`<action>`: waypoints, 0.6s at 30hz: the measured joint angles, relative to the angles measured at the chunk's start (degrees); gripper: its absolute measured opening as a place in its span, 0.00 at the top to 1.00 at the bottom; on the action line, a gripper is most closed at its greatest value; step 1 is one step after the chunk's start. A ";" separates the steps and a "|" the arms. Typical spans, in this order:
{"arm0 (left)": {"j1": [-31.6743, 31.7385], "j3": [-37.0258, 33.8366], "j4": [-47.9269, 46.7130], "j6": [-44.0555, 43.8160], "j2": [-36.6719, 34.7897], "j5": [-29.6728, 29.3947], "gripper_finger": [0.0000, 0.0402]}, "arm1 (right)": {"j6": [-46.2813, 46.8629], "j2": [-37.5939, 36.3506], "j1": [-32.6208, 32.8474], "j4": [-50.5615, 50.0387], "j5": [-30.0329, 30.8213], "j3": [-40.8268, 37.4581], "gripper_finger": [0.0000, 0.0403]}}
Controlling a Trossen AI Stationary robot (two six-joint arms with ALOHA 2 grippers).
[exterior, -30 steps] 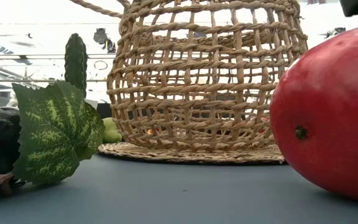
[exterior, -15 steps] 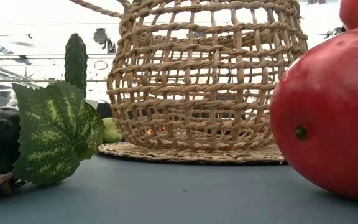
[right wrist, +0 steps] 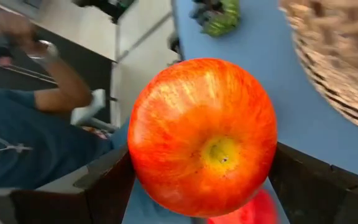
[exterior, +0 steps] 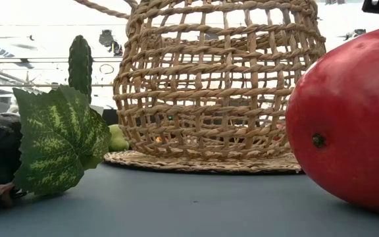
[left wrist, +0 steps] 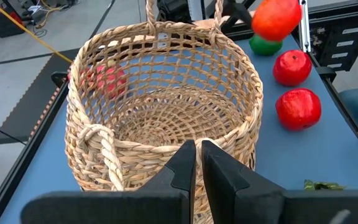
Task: Build produce basket
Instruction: Put the red apple into the brown basket
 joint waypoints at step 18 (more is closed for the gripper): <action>0.00 0.00 0.04 -0.25 0.00 0.00 0.92 | -11.32 1.20 1.11 -5.38 14.29 14.29 0.20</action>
